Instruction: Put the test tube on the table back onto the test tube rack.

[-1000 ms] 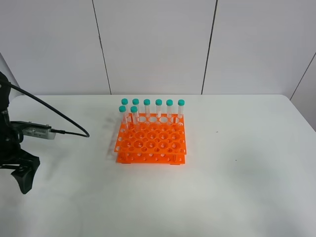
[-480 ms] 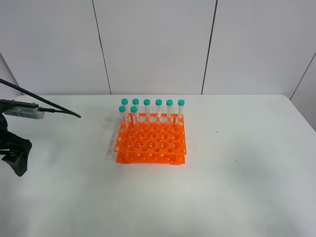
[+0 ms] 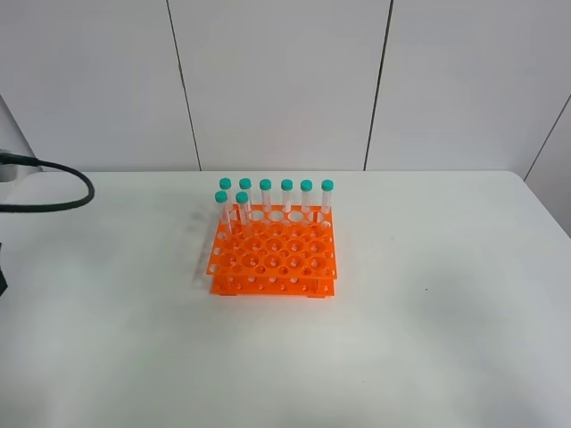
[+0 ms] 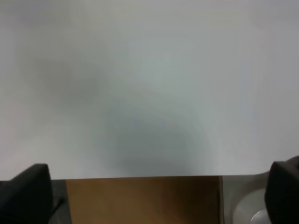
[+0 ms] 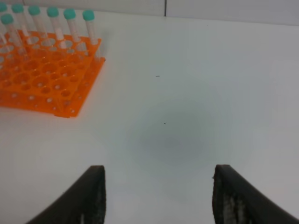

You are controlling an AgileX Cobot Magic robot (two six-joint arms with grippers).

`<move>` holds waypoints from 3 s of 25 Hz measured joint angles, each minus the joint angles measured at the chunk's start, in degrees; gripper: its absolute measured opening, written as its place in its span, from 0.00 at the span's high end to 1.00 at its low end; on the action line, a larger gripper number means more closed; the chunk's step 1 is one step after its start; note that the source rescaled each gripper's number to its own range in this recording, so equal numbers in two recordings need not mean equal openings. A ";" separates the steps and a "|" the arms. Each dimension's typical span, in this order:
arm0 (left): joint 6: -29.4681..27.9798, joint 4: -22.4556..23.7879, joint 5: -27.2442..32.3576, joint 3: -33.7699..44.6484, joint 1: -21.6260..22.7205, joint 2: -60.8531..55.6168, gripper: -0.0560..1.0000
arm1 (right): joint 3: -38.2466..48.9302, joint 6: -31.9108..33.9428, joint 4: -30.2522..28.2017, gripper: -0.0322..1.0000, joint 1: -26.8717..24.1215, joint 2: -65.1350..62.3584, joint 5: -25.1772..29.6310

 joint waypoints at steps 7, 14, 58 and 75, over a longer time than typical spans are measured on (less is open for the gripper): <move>4.12 -4.87 0.30 7.42 0.00 -19.06 0.00 | 0.00 0.00 0.00 0.44 0.00 0.00 0.00; 6.02 -4.33 0.42 10.61 0.00 -31.22 0.00 | 0.00 0.00 0.00 0.44 0.00 0.00 0.00; 6.02 -7.27 -8.74 23.90 0.00 -56.20 0.00 | 0.00 0.00 0.06 0.44 0.00 0.00 0.00; 6.02 -7.27 -8.74 23.97 0.00 -63.63 0.00 | 0.00 0.00 0.06 0.44 0.00 0.00 0.00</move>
